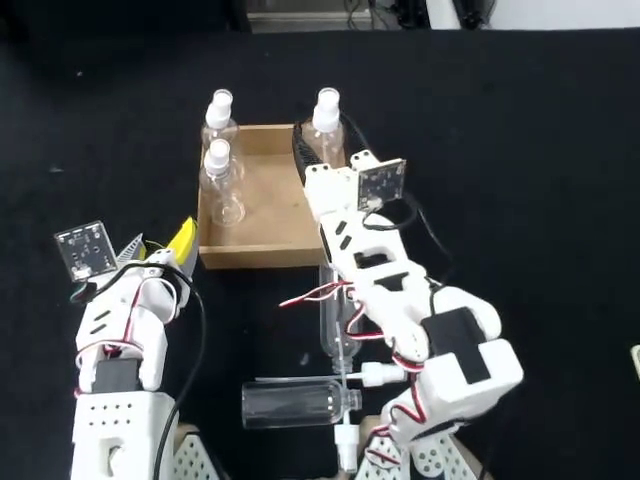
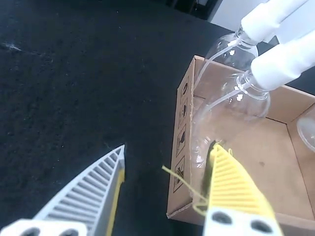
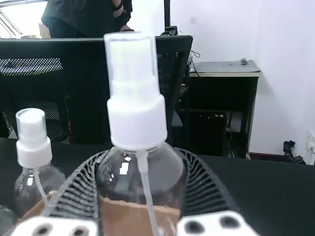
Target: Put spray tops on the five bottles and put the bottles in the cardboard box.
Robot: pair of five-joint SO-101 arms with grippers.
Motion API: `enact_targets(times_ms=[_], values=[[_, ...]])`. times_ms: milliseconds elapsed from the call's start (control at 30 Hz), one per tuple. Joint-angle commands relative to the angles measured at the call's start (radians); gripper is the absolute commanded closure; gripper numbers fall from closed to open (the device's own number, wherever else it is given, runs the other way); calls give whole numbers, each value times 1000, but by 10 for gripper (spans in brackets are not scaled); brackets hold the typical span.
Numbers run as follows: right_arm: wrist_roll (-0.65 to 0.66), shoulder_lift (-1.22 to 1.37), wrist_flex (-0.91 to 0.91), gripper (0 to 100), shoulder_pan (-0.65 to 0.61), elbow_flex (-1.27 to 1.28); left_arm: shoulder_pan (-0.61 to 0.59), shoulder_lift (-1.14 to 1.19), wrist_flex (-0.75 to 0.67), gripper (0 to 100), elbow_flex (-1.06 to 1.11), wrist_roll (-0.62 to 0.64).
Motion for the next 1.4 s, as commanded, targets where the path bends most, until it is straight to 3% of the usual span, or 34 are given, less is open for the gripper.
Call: enact_targets(times_ms=[0,1367], values=[[-5,2,6,987,49,-61,10,-17,-21,751,-13,2],[-6,278,3,986,74,-320,10,-17,-21,751,-13,2]])
